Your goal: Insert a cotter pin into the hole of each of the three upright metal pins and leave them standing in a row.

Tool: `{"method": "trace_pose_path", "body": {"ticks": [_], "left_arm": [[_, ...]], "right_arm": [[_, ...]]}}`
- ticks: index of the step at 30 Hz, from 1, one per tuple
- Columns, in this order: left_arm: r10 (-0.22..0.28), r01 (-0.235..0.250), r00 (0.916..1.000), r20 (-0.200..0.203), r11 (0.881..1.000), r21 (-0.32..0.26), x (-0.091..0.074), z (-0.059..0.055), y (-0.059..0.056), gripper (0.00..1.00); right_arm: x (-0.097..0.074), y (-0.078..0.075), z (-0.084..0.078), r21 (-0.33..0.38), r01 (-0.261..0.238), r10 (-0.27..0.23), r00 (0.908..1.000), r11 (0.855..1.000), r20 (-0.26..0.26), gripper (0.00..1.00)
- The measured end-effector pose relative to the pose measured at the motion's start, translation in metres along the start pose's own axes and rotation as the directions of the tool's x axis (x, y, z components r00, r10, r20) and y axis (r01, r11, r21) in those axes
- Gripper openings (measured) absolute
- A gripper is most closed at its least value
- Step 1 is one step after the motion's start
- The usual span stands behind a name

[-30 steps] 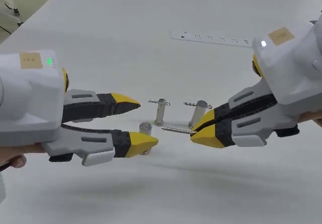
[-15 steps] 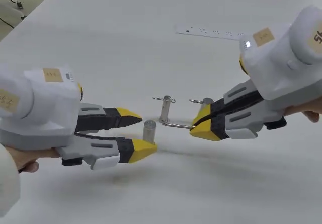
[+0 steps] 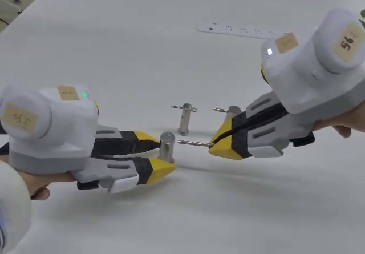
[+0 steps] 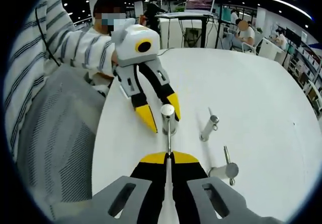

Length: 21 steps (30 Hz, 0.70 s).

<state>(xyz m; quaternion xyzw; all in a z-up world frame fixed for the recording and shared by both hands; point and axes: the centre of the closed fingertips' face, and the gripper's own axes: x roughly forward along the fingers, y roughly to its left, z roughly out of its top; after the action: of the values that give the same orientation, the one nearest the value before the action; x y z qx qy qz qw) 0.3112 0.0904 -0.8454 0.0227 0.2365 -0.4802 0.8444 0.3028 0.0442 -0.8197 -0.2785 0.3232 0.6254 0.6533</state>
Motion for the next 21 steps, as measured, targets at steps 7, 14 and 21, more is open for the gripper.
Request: {"method": "trace_pose_path", "body": {"ticks": [7, 14, 21], "left_arm": [[0.027, -0.027, 0.9996, -0.007, 0.999, 0.021, 0.003, 0.000, 0.002, 0.14], [0.032, -0.032, 0.9994, -0.012, 0.999, 0.008, 0.003, -0.001, 0.004, 0.13], [0.035, -0.035, 0.9993, -0.012, 0.999, 0.005, 0.003, -0.001, 0.004, 0.12]], "right_arm": [[0.001, 0.002, 0.003, 0.005, -0.001, 0.001, 0.9999, 1.000, 0.010, 0.04], [0.003, 0.004, 0.006, 0.005, -0.002, 0.001, 0.9998, 1.000, 0.018, 0.04], [0.007, 0.003, 0.011, 0.007, 0.006, -0.006, 0.9994, 1.000, 0.033, 0.04]]}}
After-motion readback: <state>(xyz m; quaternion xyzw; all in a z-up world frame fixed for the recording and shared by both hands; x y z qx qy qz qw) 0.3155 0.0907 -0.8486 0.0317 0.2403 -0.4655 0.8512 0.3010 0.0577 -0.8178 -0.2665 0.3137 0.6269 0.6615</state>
